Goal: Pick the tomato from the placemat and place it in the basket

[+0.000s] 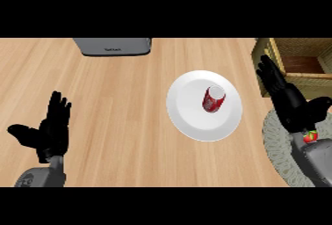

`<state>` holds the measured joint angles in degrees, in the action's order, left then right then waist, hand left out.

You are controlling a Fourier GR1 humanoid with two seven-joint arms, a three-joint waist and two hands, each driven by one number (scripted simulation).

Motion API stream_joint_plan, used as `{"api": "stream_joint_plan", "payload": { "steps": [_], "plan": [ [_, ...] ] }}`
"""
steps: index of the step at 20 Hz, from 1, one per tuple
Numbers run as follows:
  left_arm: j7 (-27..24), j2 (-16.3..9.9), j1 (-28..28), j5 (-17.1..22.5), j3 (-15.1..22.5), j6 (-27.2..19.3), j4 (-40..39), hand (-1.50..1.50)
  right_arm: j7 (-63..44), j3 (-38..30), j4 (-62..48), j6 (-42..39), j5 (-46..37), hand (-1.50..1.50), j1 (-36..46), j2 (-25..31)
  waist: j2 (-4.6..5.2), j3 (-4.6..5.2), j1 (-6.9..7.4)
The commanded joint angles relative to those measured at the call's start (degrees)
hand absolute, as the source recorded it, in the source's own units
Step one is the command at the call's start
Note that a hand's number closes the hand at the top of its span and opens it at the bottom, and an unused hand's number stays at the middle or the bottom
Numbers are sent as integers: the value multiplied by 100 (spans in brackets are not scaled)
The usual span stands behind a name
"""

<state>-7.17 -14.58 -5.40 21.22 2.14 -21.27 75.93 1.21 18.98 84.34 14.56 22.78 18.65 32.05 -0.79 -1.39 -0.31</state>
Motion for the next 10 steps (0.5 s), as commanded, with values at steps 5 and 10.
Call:
{"api": "stream_joint_plan", "payload": {
  "steps": [5, 10],
  "plan": [
    [675, -952, -212, -392, 332, 576, 135, 0, 1540, -2024, -678, -2323, 1802, 150, 252, 830, 133, 67, -62],
    [1004, -1153, -289, -314, 513, 1028, 175, 0, 3419, -896, -343, -3054, -651, -150, -202, 1598, 128, 92, -5]
  ]
}}
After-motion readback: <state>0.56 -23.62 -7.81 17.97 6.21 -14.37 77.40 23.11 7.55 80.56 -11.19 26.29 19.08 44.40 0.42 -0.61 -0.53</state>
